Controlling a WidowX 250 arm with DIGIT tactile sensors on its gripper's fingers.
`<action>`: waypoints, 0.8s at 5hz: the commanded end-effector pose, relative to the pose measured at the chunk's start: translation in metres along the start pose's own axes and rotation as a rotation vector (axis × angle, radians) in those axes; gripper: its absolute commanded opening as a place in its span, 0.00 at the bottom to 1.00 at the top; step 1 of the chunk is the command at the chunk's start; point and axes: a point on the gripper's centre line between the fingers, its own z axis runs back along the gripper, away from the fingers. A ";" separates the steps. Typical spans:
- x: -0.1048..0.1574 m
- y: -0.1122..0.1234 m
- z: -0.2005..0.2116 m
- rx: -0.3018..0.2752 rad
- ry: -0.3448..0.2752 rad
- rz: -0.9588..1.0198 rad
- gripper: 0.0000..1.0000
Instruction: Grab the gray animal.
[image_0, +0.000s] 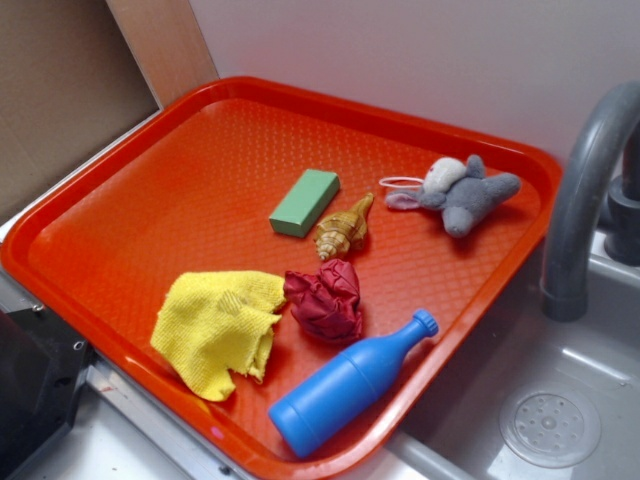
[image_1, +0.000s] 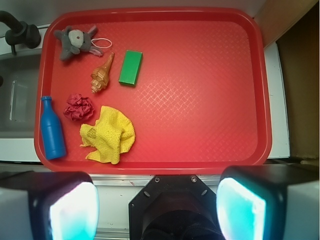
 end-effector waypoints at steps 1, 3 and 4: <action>0.000 0.000 0.000 0.000 0.000 0.000 1.00; 0.054 -0.034 -0.021 -0.048 -0.019 0.097 1.00; 0.085 -0.056 -0.033 -0.059 -0.132 0.223 1.00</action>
